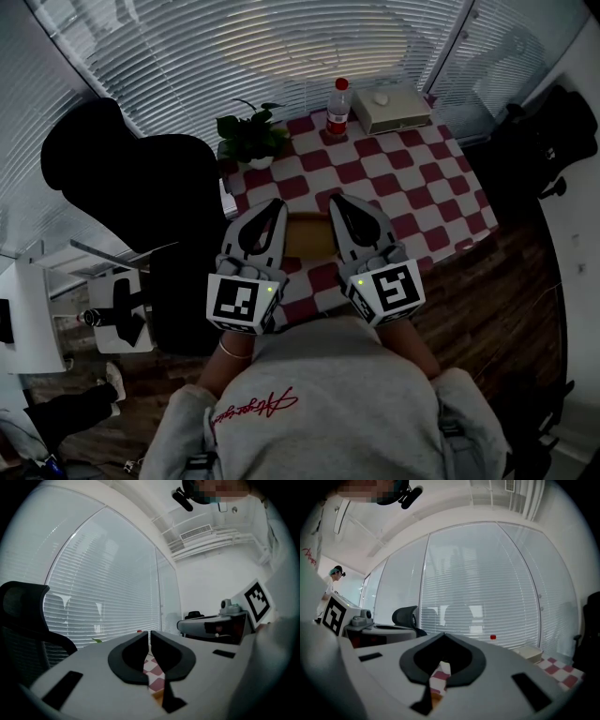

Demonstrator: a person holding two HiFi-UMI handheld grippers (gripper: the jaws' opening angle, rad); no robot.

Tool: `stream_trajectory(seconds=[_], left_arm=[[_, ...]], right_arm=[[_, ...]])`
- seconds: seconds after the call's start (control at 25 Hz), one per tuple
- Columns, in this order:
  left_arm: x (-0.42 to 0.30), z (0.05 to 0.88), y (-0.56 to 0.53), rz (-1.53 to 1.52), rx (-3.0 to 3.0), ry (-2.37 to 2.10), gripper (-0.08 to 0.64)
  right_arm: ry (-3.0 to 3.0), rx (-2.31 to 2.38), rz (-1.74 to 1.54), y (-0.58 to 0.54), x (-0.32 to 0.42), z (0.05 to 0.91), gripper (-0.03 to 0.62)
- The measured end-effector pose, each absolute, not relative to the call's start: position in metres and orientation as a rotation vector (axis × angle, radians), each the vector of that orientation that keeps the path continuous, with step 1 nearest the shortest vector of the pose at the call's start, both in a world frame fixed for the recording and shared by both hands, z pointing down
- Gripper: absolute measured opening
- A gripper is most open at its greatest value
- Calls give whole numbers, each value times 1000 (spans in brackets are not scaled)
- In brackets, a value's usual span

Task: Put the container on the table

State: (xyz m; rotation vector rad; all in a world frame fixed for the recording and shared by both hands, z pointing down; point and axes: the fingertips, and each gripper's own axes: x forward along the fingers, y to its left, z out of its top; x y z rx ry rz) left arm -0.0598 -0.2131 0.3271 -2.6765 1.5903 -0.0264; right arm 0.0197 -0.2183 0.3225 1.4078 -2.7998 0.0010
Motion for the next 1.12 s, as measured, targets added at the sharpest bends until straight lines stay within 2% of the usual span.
stream_trajectory(seconds=[1.12], left_arm=[[-59,326,-218,-25,-2694,1590,28]], right_arm=[[-2798,1395,-55,-218,11,318,9]])
